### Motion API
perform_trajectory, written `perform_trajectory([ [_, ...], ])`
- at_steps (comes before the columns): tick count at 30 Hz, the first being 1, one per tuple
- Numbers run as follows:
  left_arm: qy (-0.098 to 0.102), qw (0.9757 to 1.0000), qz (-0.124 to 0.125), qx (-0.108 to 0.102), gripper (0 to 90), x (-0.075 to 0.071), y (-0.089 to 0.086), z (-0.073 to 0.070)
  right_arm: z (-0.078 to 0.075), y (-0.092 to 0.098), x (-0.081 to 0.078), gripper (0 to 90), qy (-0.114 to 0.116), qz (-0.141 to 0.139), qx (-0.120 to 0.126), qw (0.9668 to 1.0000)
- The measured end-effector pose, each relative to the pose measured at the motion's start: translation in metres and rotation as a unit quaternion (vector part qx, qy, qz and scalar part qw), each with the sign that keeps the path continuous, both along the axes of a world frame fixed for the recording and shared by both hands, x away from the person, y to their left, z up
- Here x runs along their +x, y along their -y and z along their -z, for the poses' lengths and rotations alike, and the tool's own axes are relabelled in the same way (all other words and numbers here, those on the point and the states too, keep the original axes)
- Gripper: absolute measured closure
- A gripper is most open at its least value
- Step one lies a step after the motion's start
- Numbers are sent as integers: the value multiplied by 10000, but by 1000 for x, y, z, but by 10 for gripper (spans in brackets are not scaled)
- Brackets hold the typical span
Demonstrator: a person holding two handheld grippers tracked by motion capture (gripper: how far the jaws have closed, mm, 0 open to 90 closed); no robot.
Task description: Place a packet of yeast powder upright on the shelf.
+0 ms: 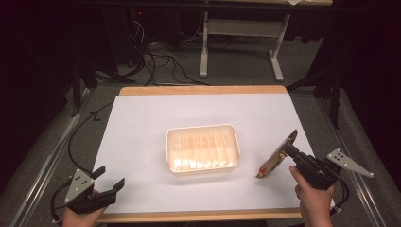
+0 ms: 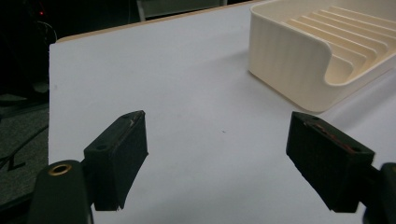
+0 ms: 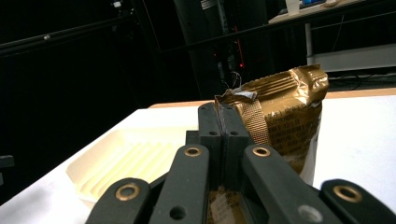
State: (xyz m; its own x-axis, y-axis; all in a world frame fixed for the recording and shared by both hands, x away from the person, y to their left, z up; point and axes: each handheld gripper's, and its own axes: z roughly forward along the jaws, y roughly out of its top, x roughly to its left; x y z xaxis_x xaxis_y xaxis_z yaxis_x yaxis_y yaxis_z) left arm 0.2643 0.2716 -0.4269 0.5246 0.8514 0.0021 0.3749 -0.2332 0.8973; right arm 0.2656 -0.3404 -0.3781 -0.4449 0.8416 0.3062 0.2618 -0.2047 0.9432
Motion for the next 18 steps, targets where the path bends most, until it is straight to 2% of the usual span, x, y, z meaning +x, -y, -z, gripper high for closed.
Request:
perform_trajectory([
  [18, 35, 10000, -73, -51, 211, -2, -2, -1, -16, 0, 3, 900, 164, -115, -188, 9996],
])
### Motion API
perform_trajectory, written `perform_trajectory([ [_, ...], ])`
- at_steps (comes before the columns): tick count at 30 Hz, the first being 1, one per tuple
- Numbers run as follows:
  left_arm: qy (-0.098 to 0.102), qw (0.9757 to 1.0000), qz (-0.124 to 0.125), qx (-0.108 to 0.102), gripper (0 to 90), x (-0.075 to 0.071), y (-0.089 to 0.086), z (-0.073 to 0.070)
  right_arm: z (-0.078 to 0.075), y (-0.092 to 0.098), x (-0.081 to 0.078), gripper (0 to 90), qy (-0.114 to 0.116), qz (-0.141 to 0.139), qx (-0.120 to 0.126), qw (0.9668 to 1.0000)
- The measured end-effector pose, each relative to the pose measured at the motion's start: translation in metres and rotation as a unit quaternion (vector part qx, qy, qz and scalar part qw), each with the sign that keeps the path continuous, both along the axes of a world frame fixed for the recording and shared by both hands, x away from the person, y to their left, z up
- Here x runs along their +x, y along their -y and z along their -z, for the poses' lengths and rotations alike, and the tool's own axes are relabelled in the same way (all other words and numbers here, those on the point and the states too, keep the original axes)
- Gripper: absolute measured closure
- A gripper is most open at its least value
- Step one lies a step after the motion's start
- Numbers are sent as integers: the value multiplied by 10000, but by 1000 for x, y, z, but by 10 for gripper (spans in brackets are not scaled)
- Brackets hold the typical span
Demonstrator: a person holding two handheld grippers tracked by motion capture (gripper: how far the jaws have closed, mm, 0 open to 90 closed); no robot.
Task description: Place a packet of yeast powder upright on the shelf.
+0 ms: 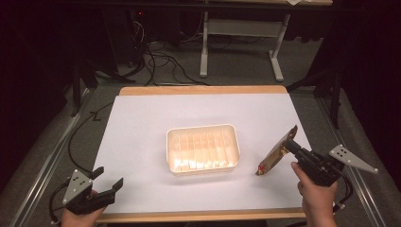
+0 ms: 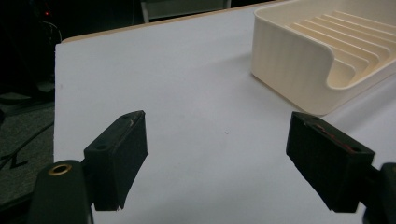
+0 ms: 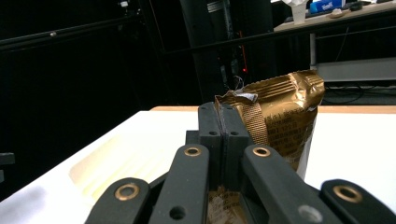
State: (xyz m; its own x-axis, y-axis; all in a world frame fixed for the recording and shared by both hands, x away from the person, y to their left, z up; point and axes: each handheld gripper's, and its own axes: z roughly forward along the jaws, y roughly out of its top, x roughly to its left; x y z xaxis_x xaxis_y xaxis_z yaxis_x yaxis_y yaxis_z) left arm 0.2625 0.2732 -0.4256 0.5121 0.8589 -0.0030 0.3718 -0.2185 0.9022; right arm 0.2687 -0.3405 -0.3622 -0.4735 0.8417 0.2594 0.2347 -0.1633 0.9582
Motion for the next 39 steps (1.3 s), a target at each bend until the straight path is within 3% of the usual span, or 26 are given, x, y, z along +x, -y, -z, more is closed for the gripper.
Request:
perform_trajectory([
  [22, 33, 10000, 31, -6, 211, 0, -1, -2, -42, -25, 7, 900, 309, -346, -279, 9985],
  [31, 28, 10000, 25, -13, 211, 0, -2, -1, -70, -47, 11, 900, 521, -662, -349, 9958],
  [39, 8, 10000, 31, -32, 211, 0, -2, -1, -84, -70, 16, 900, 597, -921, -380, 9932],
])
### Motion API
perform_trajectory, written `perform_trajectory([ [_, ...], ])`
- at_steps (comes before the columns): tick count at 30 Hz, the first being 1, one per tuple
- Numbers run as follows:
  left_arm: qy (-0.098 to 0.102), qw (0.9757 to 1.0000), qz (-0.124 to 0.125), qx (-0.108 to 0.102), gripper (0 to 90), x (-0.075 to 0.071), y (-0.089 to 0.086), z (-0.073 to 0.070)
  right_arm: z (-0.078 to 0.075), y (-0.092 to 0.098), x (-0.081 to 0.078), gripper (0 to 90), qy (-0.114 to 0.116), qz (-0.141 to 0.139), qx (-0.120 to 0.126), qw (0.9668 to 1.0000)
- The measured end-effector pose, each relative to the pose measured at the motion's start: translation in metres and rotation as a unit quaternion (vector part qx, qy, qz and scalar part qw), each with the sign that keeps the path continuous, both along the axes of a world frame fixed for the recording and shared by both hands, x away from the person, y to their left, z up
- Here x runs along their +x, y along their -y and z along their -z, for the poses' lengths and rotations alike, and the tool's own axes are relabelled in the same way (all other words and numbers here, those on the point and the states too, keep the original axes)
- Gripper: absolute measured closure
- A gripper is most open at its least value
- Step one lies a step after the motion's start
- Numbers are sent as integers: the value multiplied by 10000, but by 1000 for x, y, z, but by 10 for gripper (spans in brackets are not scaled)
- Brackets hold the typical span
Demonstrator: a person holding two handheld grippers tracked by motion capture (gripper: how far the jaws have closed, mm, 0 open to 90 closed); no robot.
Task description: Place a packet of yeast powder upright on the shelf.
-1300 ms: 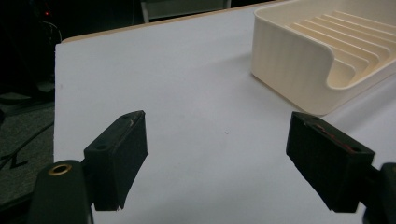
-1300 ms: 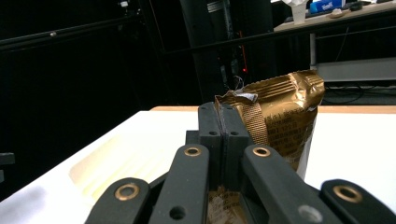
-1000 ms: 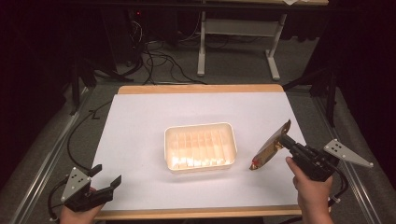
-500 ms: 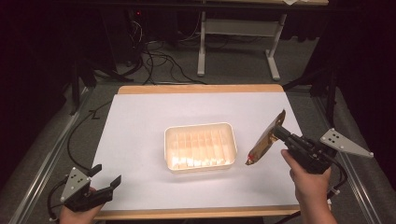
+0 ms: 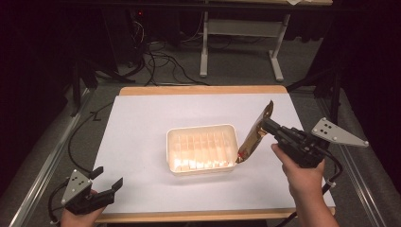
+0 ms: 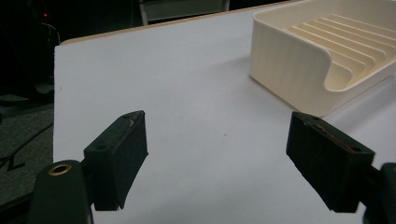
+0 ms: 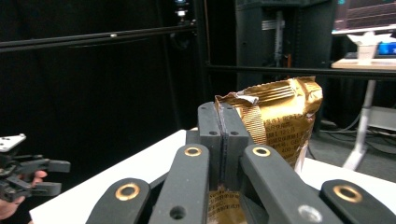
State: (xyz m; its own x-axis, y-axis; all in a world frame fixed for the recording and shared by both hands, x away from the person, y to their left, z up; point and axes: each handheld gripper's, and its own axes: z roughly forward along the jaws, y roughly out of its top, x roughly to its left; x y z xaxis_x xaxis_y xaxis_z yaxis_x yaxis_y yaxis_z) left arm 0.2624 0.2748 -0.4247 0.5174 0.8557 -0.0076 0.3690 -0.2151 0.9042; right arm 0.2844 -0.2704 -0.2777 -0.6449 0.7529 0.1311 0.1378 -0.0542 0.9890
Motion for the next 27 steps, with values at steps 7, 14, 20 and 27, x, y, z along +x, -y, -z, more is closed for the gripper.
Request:
perform_trajectory([
  [7, 20, 10000, -9, -1, 211, 0, -1, -1, -3, -21, 9, 900, -34, -240, -36, 9997],
  [14, 27, 10000, -6, -6, 210, 0, -2, -1, 5, -45, 22, 900, -140, -392, -154, 9990],
  [20, 40, 10000, -20, -6, 210, -1, -2, -1, 14, -60, 35, 900, -306, -460, -191, 9983],
  [27, 32, 10000, -3, -7, 210, 0, -2, -1, 20, -73, 48, 900, -416, -501, -233, 9976],
])
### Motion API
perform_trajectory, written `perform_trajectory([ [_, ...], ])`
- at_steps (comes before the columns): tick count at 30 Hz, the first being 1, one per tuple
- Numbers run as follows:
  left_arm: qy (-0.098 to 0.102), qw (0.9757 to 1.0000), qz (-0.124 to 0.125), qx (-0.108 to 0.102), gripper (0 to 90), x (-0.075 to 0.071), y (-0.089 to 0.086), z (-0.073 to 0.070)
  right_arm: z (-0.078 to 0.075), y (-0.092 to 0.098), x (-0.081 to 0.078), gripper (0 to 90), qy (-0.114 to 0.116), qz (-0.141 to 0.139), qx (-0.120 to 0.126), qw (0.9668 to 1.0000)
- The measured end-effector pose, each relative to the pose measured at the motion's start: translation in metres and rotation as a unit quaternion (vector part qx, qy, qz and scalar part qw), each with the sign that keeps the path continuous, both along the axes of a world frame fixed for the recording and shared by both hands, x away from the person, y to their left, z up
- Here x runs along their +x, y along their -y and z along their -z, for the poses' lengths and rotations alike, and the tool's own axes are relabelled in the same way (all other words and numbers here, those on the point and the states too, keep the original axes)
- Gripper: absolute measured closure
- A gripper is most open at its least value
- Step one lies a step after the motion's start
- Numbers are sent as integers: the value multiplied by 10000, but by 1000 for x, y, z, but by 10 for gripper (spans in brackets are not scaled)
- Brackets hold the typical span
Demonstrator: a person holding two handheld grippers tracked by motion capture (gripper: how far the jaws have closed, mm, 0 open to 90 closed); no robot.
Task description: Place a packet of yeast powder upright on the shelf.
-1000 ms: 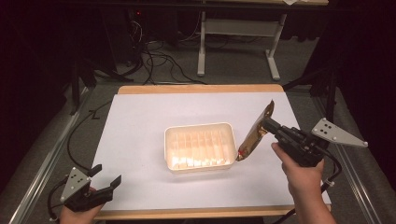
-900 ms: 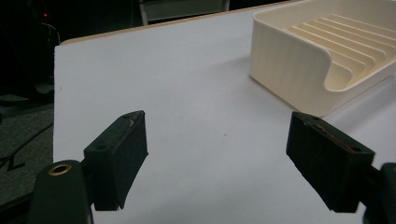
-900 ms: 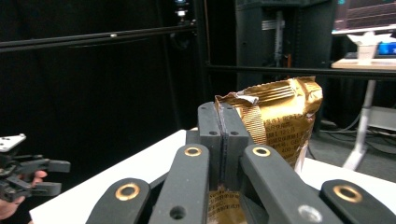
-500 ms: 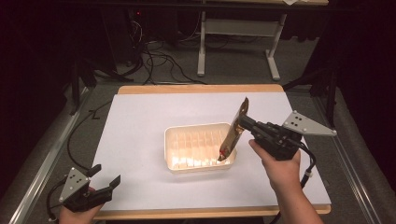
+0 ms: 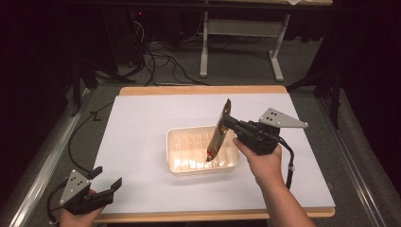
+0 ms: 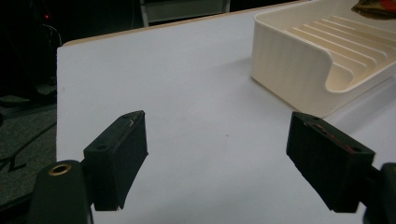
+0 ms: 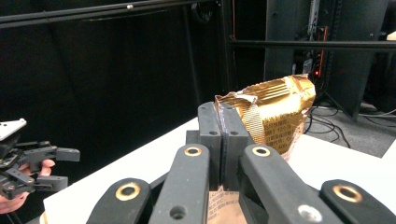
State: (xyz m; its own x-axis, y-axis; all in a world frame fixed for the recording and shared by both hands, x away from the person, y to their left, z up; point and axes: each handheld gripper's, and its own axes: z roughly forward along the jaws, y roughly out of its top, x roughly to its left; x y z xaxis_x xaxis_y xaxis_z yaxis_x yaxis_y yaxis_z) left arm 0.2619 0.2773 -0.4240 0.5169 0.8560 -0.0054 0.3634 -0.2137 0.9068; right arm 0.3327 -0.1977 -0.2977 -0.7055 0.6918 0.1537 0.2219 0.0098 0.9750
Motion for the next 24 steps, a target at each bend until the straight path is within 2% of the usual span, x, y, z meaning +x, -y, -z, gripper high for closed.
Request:
perform_trajectory([
  [14, 19, 10000, -26, -13, 210, -1, -2, -1, 9, -10, 20, 900, -163, 5, -150, 9998],
  [24, 1, 10000, -25, -25, 210, 0, -3, 0, 12, -5, 28, 900, -256, 11, -222, 9994],
])
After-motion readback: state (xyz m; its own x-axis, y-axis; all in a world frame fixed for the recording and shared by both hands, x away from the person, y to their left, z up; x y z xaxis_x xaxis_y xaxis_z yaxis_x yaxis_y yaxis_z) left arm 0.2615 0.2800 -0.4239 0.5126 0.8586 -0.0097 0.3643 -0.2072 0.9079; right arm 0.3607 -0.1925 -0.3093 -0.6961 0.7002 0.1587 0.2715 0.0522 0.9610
